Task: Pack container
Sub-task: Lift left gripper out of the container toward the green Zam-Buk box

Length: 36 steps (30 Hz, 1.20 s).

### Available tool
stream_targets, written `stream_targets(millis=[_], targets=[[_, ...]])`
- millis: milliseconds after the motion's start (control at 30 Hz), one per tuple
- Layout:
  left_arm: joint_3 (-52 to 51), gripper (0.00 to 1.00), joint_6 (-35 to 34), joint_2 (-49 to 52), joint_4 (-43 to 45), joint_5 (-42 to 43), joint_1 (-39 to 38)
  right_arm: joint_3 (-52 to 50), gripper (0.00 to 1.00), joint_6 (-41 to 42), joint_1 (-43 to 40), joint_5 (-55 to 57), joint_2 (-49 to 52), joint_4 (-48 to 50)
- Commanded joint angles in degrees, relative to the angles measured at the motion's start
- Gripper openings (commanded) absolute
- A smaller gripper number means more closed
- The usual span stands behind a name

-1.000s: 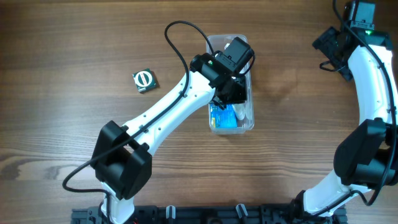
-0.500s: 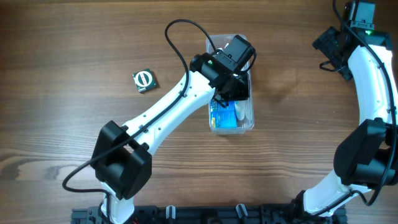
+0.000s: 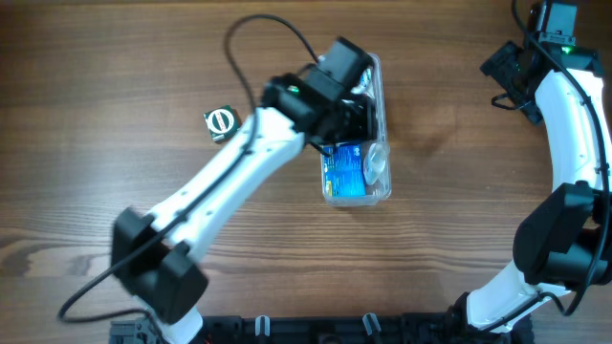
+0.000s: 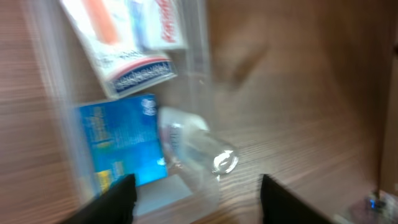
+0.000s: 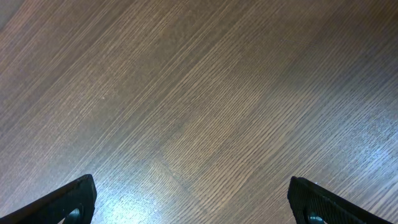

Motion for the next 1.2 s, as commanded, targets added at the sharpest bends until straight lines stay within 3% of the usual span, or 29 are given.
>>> stream_targets(millis=[0,267,367,533,667,1167], targets=[[1.25,0.78,1.33,-6.32,-5.46,-12.52,4.39,0.04,1.00,0.85,-0.11,0.98,0.98,0.02],[1.25,0.99,2.16,-7.63,-15.52,-14.93,20.22,0.04,1.00,0.85,-0.11,0.98,0.98,0.00],[1.25,1.00,2.21,-7.63,-15.69,-14.05,23.74,0.04,1.00,0.85,-0.11,0.98,0.98,0.02],[1.22,1.00,2.23,-7.63,-17.38,-13.77,24.52,0.04,1.00,0.85,-0.11,0.98,0.98,0.00],[1.09,1.00,2.23,-6.60,-17.44,-18.45,24.63,0.04,1.00,0.85,-0.11,0.98,0.98,0.02],[-0.74,1.00,2.64,1.36,-18.91,-18.43,25.22,0.04,1.00,0.87,-0.11,0.98,0.98,0.00]])
